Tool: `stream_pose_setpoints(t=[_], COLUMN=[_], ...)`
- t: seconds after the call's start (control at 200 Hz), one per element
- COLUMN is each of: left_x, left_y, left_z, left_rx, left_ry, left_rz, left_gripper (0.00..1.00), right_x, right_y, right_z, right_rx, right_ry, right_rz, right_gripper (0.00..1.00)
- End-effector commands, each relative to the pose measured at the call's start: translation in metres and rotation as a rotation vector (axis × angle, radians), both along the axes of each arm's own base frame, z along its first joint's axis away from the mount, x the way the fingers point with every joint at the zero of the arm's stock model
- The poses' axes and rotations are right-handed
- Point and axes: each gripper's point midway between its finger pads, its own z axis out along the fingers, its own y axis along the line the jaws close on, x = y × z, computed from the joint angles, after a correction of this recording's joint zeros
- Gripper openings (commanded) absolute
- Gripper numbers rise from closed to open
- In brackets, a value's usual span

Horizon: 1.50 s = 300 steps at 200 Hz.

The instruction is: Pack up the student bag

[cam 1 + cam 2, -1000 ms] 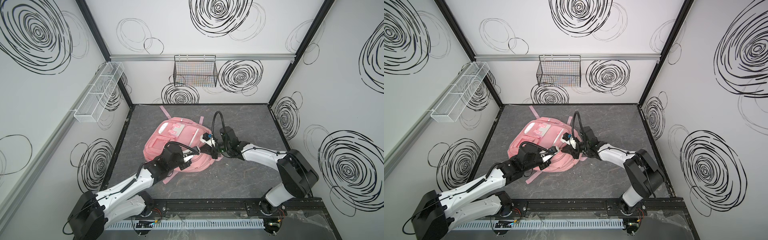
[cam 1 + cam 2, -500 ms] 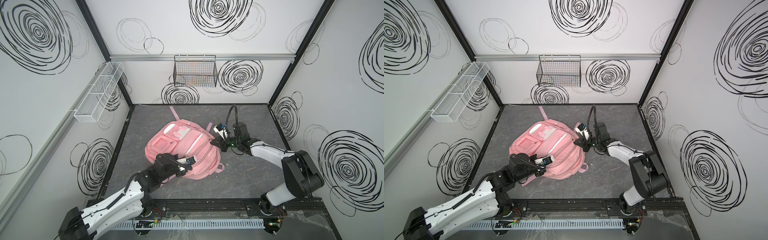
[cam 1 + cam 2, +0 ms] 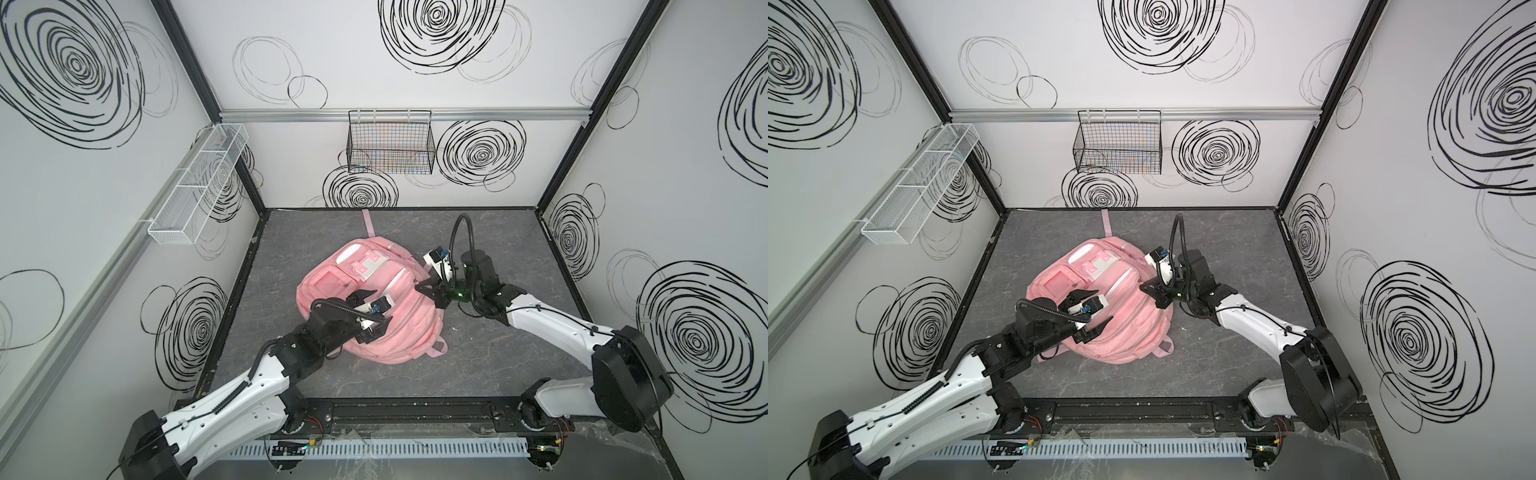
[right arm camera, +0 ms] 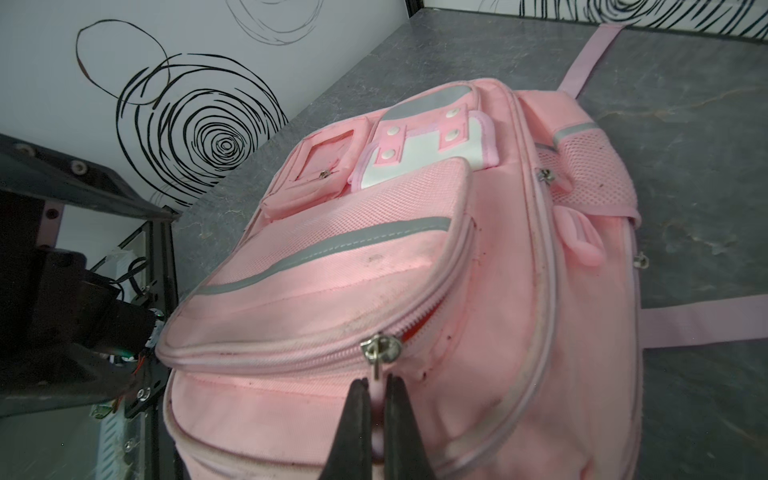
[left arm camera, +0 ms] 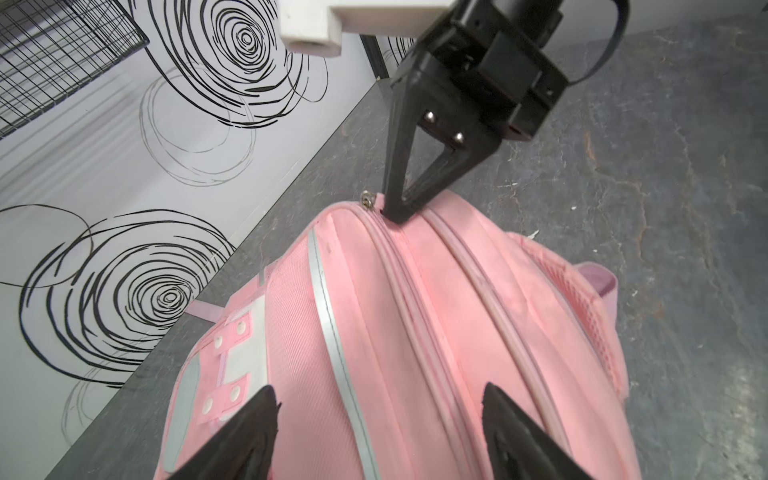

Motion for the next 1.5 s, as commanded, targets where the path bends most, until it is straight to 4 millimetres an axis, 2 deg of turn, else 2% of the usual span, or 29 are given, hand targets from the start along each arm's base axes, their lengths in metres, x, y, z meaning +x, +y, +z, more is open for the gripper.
stream_pose_setpoints(t=[0.0, 0.135, 0.255, 0.44, 0.565, 0.735, 0.84, 0.97, 1.196, 1.311, 1.416, 1.431, 1.451, 1.496], left_x=[-0.002, 0.003, 0.004, 0.005, 0.001, -0.012, -0.022, -0.034, -0.047, -0.042, -0.017, -0.012, -0.005, 0.010], left_y=[-0.018, -0.019, -0.016, -0.009, -0.002, 0.005, 0.004, -0.002, -0.011, -0.012, -0.007, -0.006, -0.004, 0.002], left_z=[0.010, -0.001, -0.015, -0.024, -0.020, -0.009, -0.006, -0.012, -0.011, -0.006, 0.012, 0.017, 0.024, 0.039], left_rx=[-0.090, -0.051, 0.016, 0.069, 0.077, 0.048, 0.025, 0.034, 0.022, -0.005, -0.056, -0.071, -0.093, -0.152], left_ry=[0.048, 0.077, 0.086, 0.075, 0.027, -0.054, -0.084, -0.072, -0.076, -0.084, -0.112, -0.118, -0.121, -0.123], left_rz=[-0.037, -0.020, -0.025, -0.010, -0.013, -0.051, -0.095, -0.171, -0.264, -0.239, -0.127, -0.104, -0.073, -0.009], left_gripper=[0.79, 0.72, 0.53, 0.00, 0.00, 0.00, 0.00, 0.00, 0.00, 0.00, 0.00, 0.07, 0.21, 0.59], right_x=[-0.012, -0.028, -0.035, -0.024, -0.002, 0.027, 0.041, 0.054, 0.075, 0.087, 0.097, 0.098, 0.100, 0.105], right_y=[0.013, 0.021, 0.025, 0.014, -0.007, -0.041, -0.052, -0.058, -0.079, -0.082, -0.079, -0.079, -0.079, -0.081], right_z=[0.018, 0.029, 0.039, 0.019, 0.007, -0.005, -0.016, -0.028, -0.063, -0.061, -0.046, -0.043, -0.040, -0.032], right_rx=[0.091, 0.130, 0.146, 0.029, -0.059, -0.059, -0.070, -0.111, -0.157, -0.123, -0.093, -0.089, -0.083, -0.070], right_ry=[0.040, 0.032, 0.017, -0.008, -0.018, 0.008, 0.031, 0.054, 0.134, 0.151, 0.127, 0.124, 0.121, 0.110], right_rz=[-0.023, -0.011, 0.010, -0.039, -0.145, -0.223, -0.240, -0.254, -0.317, -0.341, -0.350, -0.353, -0.357, -0.377], right_gripper=[0.00, 0.00, 0.00, 0.00, 0.00, 0.00, 0.00, 0.00, 0.00, 0.00, 0.00, 0.00, 0.00, 0.00])
